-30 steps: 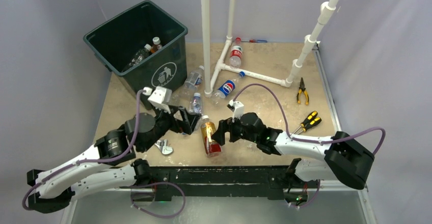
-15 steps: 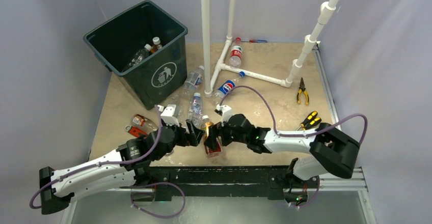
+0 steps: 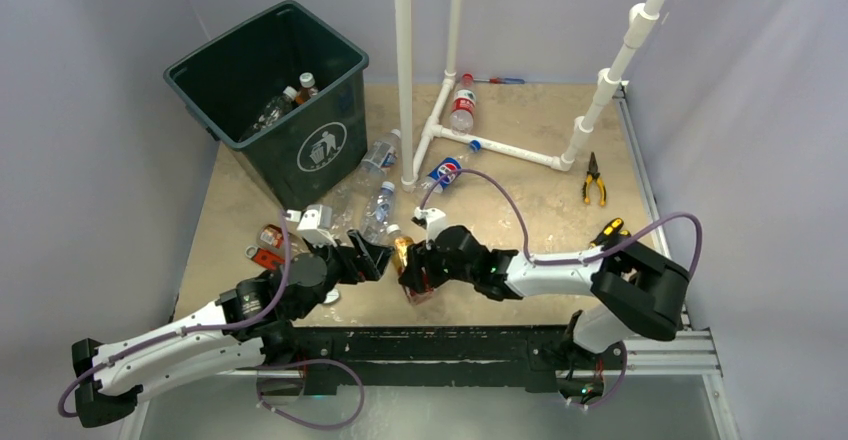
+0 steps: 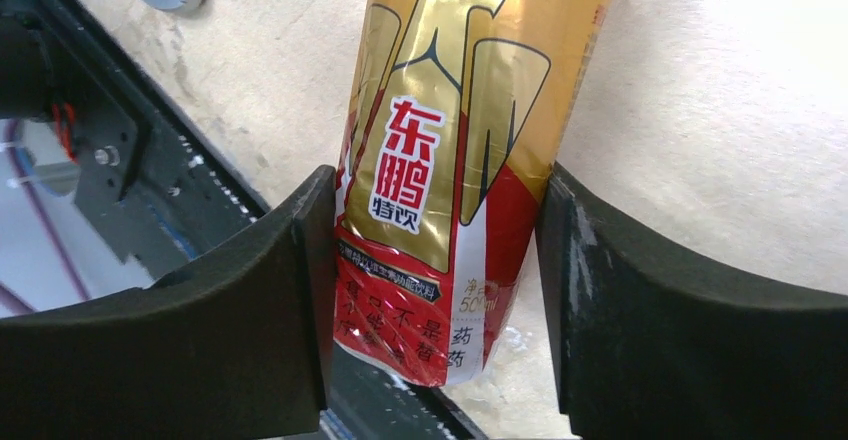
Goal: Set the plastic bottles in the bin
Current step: Pick up the plastic bottle at the center of the board.
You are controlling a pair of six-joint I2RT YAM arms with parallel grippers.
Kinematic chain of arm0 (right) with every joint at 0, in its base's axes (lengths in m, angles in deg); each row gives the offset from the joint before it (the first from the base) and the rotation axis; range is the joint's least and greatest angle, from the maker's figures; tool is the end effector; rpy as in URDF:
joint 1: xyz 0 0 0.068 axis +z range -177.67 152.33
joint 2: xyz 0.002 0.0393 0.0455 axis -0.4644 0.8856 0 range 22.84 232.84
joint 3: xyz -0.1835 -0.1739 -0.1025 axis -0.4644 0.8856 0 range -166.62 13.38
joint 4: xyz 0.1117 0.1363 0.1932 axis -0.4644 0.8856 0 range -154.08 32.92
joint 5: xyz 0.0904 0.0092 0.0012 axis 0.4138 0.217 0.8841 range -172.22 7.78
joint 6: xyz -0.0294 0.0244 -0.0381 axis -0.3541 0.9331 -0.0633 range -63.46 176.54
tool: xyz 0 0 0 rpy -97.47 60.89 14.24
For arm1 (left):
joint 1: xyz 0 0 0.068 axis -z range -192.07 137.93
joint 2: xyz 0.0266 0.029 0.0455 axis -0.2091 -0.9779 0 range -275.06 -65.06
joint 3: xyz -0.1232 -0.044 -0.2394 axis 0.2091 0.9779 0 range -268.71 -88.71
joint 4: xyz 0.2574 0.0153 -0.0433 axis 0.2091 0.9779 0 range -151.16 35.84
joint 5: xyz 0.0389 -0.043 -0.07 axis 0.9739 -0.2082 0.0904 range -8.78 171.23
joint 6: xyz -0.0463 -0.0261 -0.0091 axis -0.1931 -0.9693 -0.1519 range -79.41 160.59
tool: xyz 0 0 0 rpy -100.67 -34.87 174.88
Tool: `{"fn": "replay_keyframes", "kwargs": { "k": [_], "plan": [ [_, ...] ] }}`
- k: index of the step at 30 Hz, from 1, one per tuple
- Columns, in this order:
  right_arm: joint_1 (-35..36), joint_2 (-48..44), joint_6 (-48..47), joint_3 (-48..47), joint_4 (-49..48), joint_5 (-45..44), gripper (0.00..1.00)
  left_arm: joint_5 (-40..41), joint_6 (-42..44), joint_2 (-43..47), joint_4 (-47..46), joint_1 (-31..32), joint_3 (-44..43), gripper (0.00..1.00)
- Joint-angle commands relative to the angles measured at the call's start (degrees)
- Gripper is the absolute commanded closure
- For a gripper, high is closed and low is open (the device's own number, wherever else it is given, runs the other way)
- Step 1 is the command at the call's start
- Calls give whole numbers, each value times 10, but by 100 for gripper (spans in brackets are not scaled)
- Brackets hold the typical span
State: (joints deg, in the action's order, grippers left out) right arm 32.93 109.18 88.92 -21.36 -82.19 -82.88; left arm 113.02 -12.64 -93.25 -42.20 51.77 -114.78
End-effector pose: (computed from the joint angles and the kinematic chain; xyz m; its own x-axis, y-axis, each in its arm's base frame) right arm 0.1444 0.2557 0.1616 -0.6927 -0.1386 -0.7078 -0.5866 0.6791 0.4412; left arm 0.0749 -0.1098 0.2516 -0.5324 -0.4603 -0.7103 0.1999 0.7471 -0.6340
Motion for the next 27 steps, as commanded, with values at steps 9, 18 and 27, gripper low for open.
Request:
{"fn": "replay_keyframes", "kwargs": {
  "k": [9, 18, 27],
  "plan": [
    [4, -427, -95, 150, -4, 45, 51, -6, 109, 3, -67, 2, -62, 2],
    [4, -638, -110, 221, -63, 82, 56, -213, 204, -21, -310, 1, -76, 1],
    [4, -666, -102, 252, -144, 126, 60, -273, 215, -75, -402, 1, -97, 17]
  ]
}}
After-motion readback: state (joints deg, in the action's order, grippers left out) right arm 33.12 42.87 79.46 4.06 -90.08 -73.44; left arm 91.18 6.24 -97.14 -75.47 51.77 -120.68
